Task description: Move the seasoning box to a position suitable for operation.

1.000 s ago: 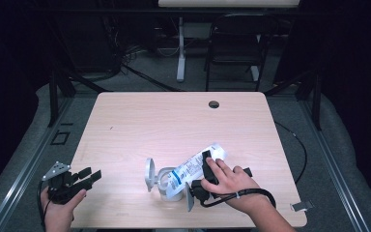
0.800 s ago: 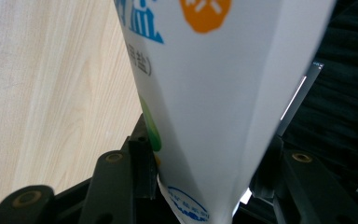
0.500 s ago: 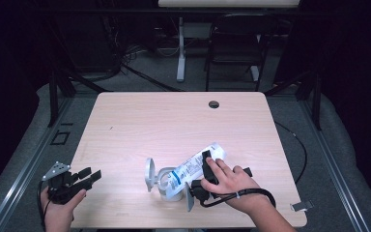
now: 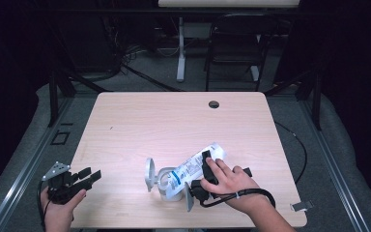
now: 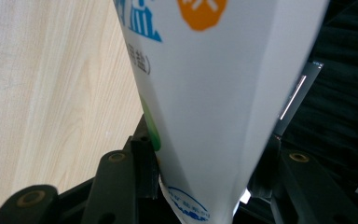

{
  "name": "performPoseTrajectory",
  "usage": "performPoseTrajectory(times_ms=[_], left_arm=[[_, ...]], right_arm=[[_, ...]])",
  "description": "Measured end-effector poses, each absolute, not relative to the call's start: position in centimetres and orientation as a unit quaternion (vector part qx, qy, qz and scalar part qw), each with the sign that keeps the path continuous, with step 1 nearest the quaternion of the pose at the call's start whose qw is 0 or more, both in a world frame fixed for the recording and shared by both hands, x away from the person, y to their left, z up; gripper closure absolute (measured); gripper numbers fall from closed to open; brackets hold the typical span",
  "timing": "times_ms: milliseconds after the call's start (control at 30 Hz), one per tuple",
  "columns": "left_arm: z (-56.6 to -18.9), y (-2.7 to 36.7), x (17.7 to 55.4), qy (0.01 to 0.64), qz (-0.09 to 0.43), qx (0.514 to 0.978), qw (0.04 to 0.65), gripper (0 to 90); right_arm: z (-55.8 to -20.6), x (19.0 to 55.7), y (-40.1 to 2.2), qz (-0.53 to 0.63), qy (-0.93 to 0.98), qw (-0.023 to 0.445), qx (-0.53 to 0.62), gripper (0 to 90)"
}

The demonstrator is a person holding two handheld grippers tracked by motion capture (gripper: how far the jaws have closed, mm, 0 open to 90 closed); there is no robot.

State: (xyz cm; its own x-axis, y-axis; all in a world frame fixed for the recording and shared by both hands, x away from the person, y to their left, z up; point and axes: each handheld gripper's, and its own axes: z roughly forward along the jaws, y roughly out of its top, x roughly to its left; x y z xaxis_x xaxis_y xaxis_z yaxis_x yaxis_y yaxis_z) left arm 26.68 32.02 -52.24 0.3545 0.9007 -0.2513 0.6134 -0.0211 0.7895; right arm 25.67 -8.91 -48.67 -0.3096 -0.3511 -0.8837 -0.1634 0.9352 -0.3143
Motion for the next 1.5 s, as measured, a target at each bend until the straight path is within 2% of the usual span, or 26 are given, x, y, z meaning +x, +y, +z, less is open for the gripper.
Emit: performPoseTrajectory(times_ms=[1500], left_arm=[[-52.29, 32.05, 26.69, 0.545, 0.164, 0.694, 0.441, 50.9]], right_arm=[[-48.37, 25.61, -8.8, -0.08, 0.803, 0.568, -0.161, 59.0]])
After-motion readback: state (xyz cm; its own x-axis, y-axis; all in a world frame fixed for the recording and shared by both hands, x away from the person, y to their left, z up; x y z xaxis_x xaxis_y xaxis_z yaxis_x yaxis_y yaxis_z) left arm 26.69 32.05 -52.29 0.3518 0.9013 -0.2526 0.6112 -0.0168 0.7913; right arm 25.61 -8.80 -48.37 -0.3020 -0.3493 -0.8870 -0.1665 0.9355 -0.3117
